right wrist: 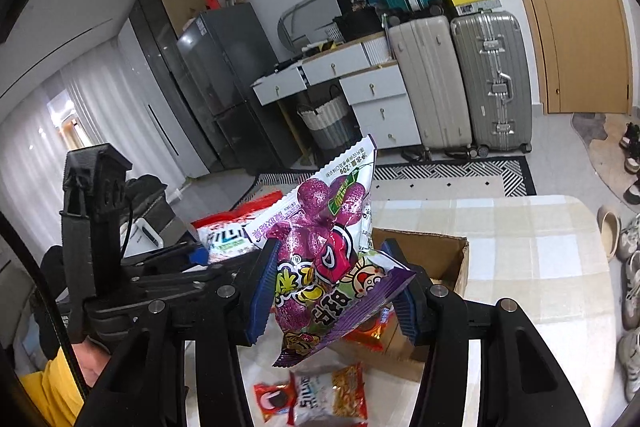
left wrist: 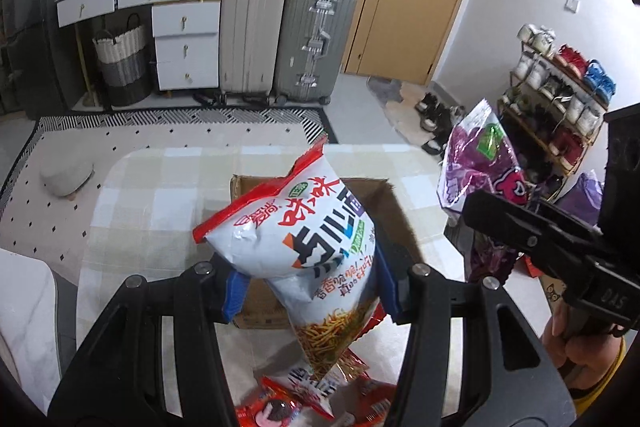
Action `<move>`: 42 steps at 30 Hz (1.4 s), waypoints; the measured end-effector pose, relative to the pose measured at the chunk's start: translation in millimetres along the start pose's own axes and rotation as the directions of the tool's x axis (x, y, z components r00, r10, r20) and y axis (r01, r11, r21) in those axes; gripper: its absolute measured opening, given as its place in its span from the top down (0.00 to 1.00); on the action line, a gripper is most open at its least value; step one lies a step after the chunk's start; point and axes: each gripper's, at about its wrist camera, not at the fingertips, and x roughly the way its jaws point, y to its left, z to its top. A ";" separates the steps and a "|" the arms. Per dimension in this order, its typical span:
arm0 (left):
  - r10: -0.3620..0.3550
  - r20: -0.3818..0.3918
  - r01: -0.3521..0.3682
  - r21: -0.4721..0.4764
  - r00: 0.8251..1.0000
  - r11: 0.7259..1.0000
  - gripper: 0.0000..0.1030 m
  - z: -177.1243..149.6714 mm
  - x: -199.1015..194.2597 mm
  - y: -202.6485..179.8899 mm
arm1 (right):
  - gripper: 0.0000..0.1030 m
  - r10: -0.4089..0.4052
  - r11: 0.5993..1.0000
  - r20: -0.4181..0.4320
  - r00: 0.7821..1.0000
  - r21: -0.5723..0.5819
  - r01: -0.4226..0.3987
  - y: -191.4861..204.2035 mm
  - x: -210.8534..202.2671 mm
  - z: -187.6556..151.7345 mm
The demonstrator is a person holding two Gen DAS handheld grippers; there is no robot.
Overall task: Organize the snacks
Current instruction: 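Carry the white bag with the left tool while the right tool carries the purple bag to the box, then drop both bags into the SF box by opening both tools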
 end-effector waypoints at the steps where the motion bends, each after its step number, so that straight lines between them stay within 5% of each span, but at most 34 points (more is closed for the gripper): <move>1: 0.000 -0.017 0.000 0.002 1.000 1.000 0.52 1.9 10.5 1.5 | 0.50 -0.008 1.000 -0.010 1.000 0.005 0.008 -4.4 8.7 0.8; 12: 0.024 -0.096 -0.025 -0.007 0.995 1.000 0.52 15.3 99.6 22.6 | 0.50 -0.047 0.998 -0.126 0.991 0.033 0.051 -38.2 81.1 -7.3; 23: 0.017 -0.145 -0.020 -0.017 0.989 1.000 0.52 3.6 144.3 37.5 | 0.50 -0.058 0.997 -0.170 0.984 0.034 0.065 -47.5 102.7 -21.3; 30: 0.021 -0.154 -0.024 -0.022 0.988 0.999 0.48 -5.8 156.8 41.6 | 0.50 -0.068 0.996 -0.193 0.979 0.036 0.076 -49.0 109.8 -28.5; 32: 0.028 -0.159 -0.031 -0.017 0.987 0.999 0.40 -6.6 159.7 41.7 | 0.50 -0.058 0.996 -0.205 0.977 0.060 0.072 -52.8 112.7 -28.9; 42: 0.044 -0.112 -0.048 -0.028 0.993 0.998 0.33 -16.3 129.4 51.0 | 0.49 -0.075 0.995 -0.224 0.972 0.052 0.089 -51.2 117.3 -32.1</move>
